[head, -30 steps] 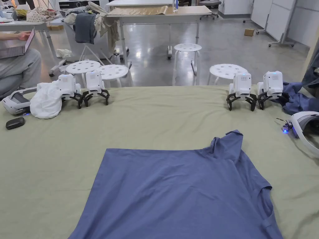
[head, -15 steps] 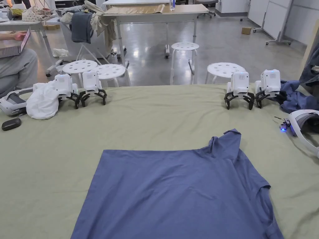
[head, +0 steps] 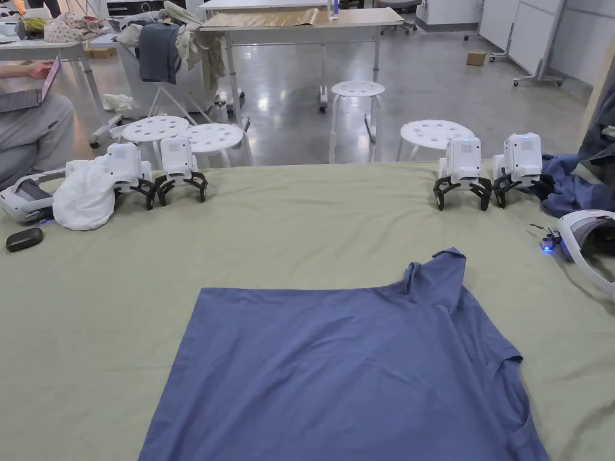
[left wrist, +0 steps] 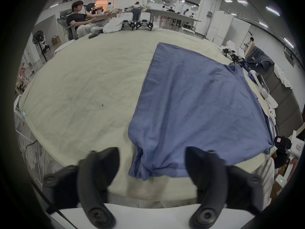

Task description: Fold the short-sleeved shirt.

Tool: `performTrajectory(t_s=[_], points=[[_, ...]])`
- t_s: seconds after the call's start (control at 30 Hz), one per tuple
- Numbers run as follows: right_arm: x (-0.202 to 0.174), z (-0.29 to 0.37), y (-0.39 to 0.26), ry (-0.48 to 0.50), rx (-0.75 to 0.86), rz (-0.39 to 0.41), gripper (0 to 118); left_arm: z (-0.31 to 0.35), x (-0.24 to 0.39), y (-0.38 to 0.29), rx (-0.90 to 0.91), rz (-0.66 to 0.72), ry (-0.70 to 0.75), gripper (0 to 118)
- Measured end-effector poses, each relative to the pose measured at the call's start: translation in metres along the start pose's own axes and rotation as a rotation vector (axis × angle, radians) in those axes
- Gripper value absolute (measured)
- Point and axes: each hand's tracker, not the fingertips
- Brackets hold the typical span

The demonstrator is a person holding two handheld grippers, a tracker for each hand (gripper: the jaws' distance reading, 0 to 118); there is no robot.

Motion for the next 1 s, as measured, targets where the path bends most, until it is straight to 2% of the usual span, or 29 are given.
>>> performTrajectory(t_s=[0.13,0.27,0.47,0.63,0.83,0.9,0.93,1.0], points=[[-0.009,0.016,0.015,0.021,0.057,0.008,91,0.017,0.01,0.017,0.117,-0.05,-0.011,104],[-0.021,0.032,0.036,0.046,0.161,0.05,107,0.032,0.019,0.038,0.193,-0.071,-0.027,107],[-0.045,0.052,0.07,0.052,0.309,0.121,107,0.047,0.034,0.078,0.31,-0.085,-0.051,110],[-0.071,0.055,0.096,0.026,0.449,0.181,107,0.05,0.052,0.111,0.446,-0.132,-0.011,109],[-0.096,0.048,0.11,0.015,0.542,0.213,106,0.045,0.074,0.128,0.573,-0.166,-0.01,107],[-0.104,0.046,0.111,0.003,0.578,0.231,102,0.042,0.081,0.128,0.603,-0.178,-0.013,98],[-0.109,0.046,0.11,-0.005,0.597,0.25,95,0.039,0.083,0.128,0.619,-0.181,-0.019,94],[-0.117,0.046,0.108,-0.016,0.63,0.273,70,0.034,0.087,0.126,0.633,-0.177,-0.024,80]])
